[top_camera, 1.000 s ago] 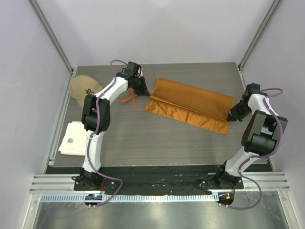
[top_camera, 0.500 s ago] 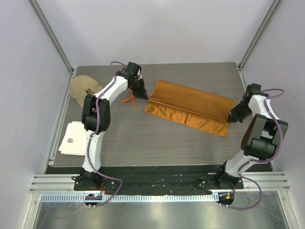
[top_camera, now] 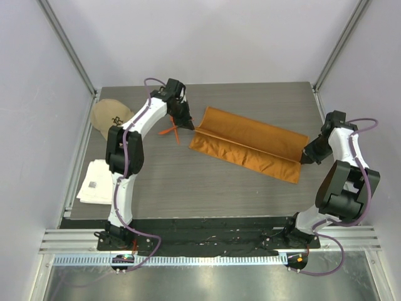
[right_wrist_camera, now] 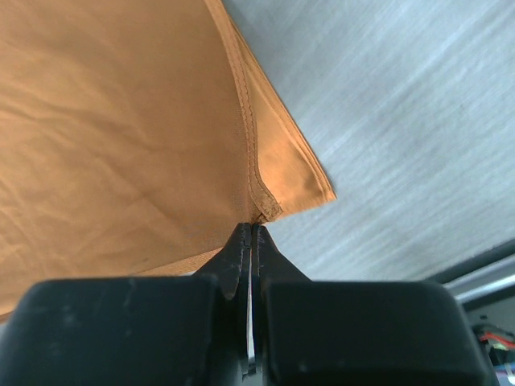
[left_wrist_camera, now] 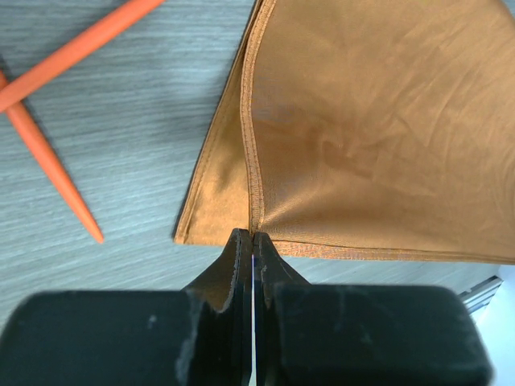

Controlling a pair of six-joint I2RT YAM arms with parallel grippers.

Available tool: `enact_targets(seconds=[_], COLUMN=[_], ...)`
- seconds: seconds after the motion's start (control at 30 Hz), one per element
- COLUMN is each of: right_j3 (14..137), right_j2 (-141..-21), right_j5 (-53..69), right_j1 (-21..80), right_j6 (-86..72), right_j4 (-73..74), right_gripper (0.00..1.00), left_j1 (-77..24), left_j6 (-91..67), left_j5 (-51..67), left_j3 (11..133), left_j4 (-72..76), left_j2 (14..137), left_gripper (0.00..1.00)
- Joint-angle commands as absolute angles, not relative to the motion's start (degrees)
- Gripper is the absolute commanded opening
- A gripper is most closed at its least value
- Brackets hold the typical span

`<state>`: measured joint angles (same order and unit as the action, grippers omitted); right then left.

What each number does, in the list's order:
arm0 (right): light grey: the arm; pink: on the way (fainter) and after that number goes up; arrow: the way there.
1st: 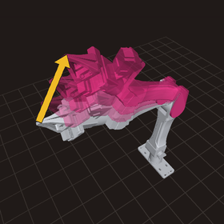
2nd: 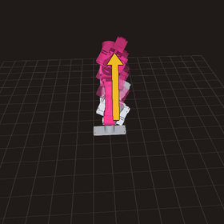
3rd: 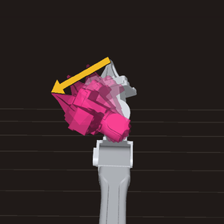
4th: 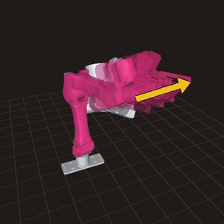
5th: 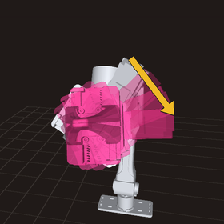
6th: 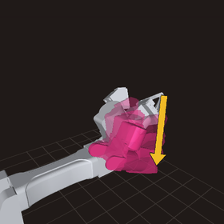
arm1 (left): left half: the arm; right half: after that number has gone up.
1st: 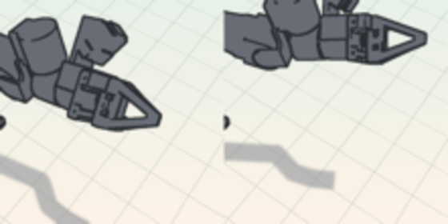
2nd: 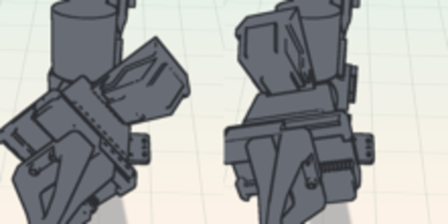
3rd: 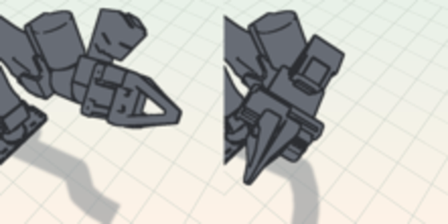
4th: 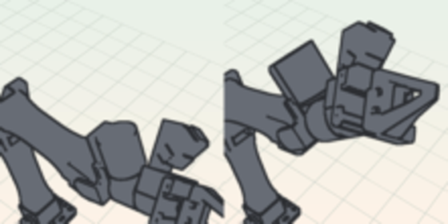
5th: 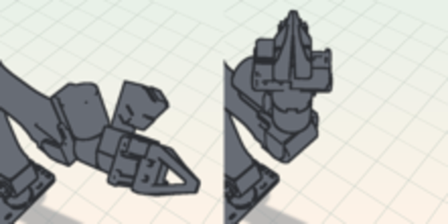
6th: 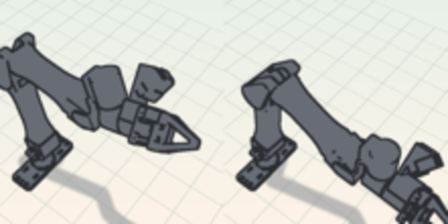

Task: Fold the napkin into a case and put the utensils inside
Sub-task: Fold and flatten the napkin at the center of the board.

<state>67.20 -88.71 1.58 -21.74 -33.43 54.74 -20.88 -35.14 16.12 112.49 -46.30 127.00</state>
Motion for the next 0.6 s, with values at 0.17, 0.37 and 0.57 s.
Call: enact_targets(seconds=[0.17,0.37,0.57], right_j3=[62.2,61.3,57.8], right_j2=[-85.3,-86.6,-86.7], right_j5=[1.2,0.5,0.3], right_j1=[-21.8,-21.9,-21.9], right_j6=[-33.7,-33.7,-33.7], right_j4=[54.8,54.0,53.4], right_gripper=[0.01,0.01,0.01], left_j1=[-20.5,-20.6,-20.9], left_j6=[-32.2,-32.2,-31.7], left_j5=[12.5,13.2,12.6], left_j3=[112.5,112.9,113.0], left_j4=[-49.8,-49.9,-50.3], left_j2=[124.1,126.0,126.8], left_gripper=[0.0,0.0,0.0])
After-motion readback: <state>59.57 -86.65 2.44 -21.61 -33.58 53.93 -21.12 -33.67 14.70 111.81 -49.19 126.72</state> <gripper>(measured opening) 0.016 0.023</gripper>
